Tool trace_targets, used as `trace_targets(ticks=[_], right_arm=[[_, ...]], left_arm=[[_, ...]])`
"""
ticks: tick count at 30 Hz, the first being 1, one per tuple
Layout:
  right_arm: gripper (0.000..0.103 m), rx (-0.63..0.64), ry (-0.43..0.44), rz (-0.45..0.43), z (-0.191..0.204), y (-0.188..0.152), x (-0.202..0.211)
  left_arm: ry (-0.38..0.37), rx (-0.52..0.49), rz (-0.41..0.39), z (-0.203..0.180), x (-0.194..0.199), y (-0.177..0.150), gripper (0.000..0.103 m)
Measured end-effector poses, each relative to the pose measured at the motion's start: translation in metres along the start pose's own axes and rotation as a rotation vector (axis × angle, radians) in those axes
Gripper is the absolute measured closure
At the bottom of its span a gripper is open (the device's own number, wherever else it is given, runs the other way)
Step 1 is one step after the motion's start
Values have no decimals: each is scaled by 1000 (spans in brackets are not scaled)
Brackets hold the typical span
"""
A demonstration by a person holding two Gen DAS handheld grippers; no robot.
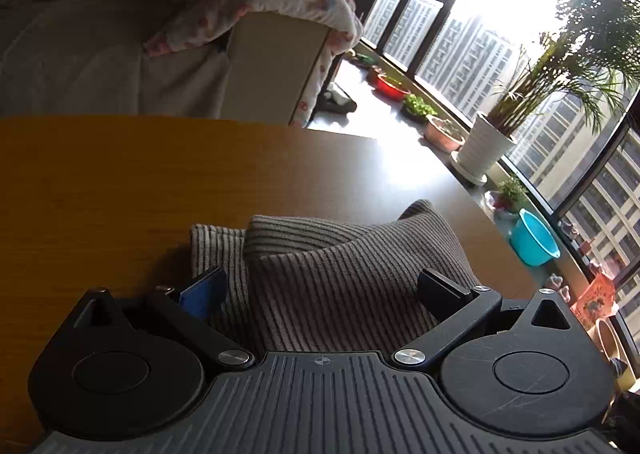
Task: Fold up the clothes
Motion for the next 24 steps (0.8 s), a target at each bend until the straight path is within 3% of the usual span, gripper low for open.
trace_targets(ticks=[6,13,15,20,23,24], right_arm=[[10,-59,-158,-83,-41,22,11],[11,-335,-266,-54,-97,9,-25],[16,-431,-226,-39,-107,5,-38],[16,-508,-123,-61,-102,16,-52],[35,-553,-60,-74,-99,23,-59],[36,-569,-39,-79,-98,26,-62]], left_arm=[[-124,11,-14,-14,53,-9,0],[-339,7,78,-59,87,-57,0],[-330,-3,103,-61,86,-68,0],[-317,31,109,-48,81,-74,0],[-306,30,114,-44,80,-72,0],[-299,26,114,-43,79,-72,0]])
Point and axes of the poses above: each gripper's, at about its wrist camera, not at the fingertips, and x roughly against the way its jaws point, z to its left, y to its top, the point moved 5 cm from there along -x, roughly the way its jaws point, and after that the axes turned 14 degrees about -z, right-handed, at the moved point
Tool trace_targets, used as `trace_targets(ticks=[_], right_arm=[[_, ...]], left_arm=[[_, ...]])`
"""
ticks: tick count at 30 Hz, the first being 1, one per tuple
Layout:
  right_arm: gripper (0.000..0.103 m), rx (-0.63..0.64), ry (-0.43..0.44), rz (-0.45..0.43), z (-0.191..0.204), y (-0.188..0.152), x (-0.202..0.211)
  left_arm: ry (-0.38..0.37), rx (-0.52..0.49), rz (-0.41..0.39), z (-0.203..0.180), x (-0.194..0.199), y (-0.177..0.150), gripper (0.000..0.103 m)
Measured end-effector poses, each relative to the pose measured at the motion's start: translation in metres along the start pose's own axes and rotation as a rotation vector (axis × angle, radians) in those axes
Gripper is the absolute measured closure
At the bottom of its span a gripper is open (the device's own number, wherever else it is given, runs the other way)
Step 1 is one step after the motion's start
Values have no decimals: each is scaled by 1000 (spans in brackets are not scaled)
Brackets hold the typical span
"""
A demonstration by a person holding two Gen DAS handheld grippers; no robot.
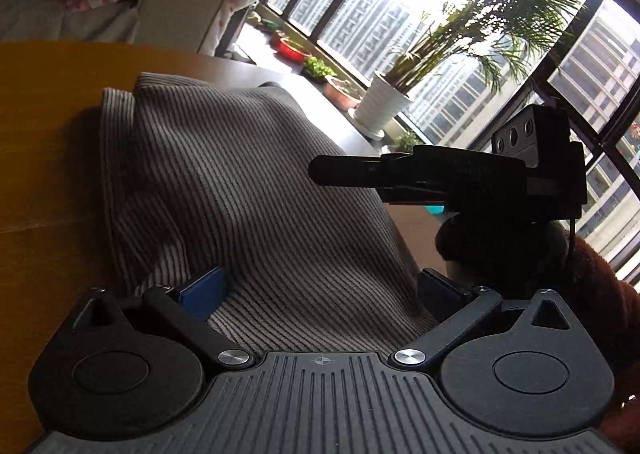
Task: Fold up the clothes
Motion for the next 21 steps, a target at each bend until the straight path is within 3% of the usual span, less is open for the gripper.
trace_targets(ticks=[2,5,6,8,14,18,21], right_arm=[[41,-27,34,5,4,2,-5],[57,82,-137,64,-7,-7,-12],[52,137,-210,87,-14,-14,-15],[44,155,-211,78,-19,-20,-15],[43,273,-207,23,-1,-14,14],[35,422,-317,83,-12,-33,24],[33,499,-305,89,-2,-37,43]], left_arm=[[-4,5,-2,2,1,0,0],[-14,9,-5,4,3,-1,0],[-15,4,-4,4,3,-1,0],[-12,-11,-4,3,4,-2,0],[-1,-24,-10,1,8,-5,0],[15,-35,-17,-1,9,-6,0],[60,-79,-17,-8,13,-8,0]])
Point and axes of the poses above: each gripper's, at about its wrist camera, not at the fingertips, and x roughly against the way its jaws point, z to its left, y to its top, the point moved 5 cm from there along -x, roughly the way its jaws point, and after that the axes turned 14 degrees about -z, right-handed, at the moved point
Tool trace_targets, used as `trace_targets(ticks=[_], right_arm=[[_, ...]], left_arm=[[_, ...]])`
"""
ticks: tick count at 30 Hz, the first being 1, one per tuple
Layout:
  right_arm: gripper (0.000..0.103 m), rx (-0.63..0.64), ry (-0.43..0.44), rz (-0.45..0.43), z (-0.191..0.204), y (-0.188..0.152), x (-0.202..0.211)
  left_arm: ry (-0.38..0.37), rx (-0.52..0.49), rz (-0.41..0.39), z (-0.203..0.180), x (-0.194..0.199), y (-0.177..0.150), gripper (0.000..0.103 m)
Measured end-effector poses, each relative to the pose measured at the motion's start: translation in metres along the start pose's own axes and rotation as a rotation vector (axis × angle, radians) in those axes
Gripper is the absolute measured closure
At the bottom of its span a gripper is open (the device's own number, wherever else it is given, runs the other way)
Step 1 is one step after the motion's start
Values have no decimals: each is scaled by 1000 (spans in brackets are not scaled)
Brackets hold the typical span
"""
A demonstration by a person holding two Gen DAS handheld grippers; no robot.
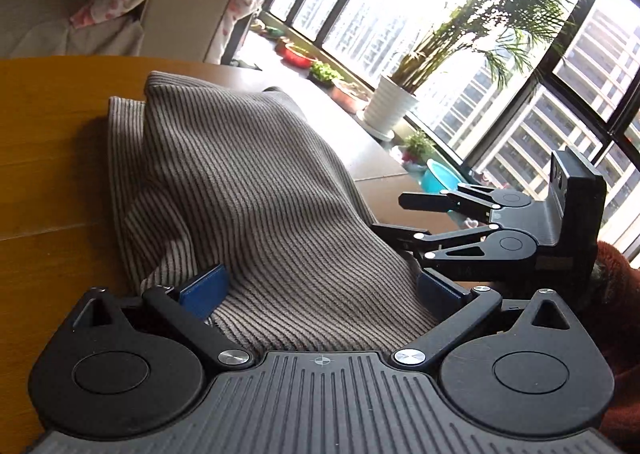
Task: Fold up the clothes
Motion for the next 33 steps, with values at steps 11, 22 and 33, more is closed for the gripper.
trace_targets(ticks=[11,22,33], right_arm=[[30,322,455,-51,97,-18,90],[38,341,387,-32,110,-22,63],[39,86,432,9,89,-11,55]], left_arm=[[129,-205,-23,-19,65,-3,0],[53,-372,19,-55,94,-22,0],[183,-669,125,-57,55,-63,0]])
Point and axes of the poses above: each gripper's, at about its wrist camera, not at the fingertips, and x roughly against the way its jaws point, z to its left, y to its top, the point moved 5 cm from there along -x, roughly the way its jaws point, and after that the axes turned 14 degrees about -z, right-handed, at the moved point
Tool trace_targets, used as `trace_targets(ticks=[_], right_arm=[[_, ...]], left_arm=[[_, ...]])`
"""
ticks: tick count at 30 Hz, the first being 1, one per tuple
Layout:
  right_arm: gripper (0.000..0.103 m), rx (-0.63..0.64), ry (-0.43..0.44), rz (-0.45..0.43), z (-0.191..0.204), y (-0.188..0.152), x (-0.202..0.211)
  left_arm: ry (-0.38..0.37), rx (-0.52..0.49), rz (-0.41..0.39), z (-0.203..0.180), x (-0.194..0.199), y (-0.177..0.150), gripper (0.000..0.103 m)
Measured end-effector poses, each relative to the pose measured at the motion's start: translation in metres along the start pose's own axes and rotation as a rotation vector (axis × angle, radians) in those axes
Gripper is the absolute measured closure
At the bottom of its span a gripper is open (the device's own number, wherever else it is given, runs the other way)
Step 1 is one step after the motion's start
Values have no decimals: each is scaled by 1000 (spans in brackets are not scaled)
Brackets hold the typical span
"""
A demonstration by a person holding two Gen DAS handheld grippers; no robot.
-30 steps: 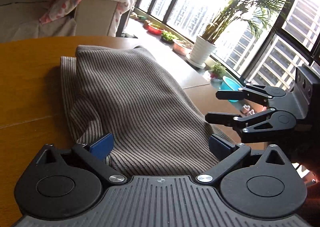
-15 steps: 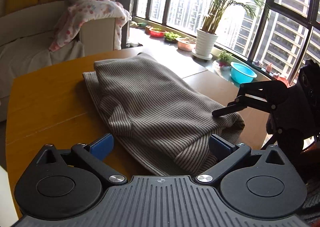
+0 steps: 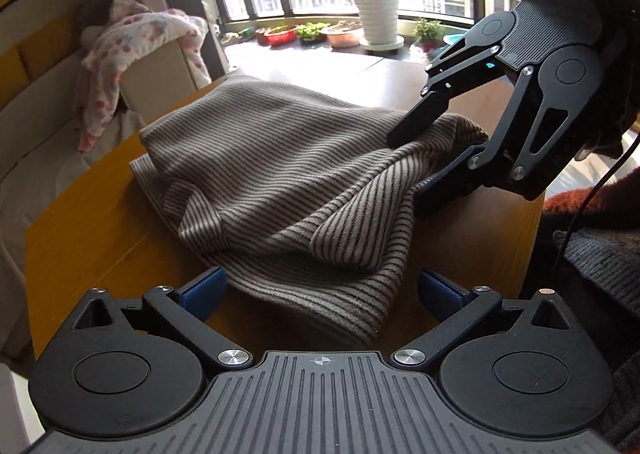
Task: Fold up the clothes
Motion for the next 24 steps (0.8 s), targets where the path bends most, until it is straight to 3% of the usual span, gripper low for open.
trace_targets(ticks=[4,7,11,15,16,17,18,21,24], right_arm=[[38,162,-30,-11,17,-6,4],[28,262,-51,-36,26,-10,11],[24,469,-126,-53,39,-24,6],[24,512,-221,-84,29,-23,-7],[29,520,-248,-80,23,-20,-15],[56,516,-251,-64,15,-17,-17],[63,512,-255,-48,8,-13,-19],[73,522,-284,-35,-12,6,-12],[75,562,-286,-36,-21,25,9]], left_arm=[[66,34,-21,11,-7,5,0],[74,138,-46,23,-4,14,0],[40,351,-65,43,-3,23,0],[2,404,-91,46,-2,28,0],[-7,417,-98,47,-1,29,0],[-17,431,-105,47,-1,31,0],[-26,444,-111,48,0,32,0],[-54,484,-131,50,1,36,0],[-89,544,-207,64,16,44,0]])
Point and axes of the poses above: each gripper's, at about its wrist camera, not at the fingertips, and x roughly against the way its jaws point, z to its left, y to its top, the point moved 5 cm from there along -x, roughly the way its jaws point, and after that the axes turned 14 degrees about -z, right-handed, at the moved point
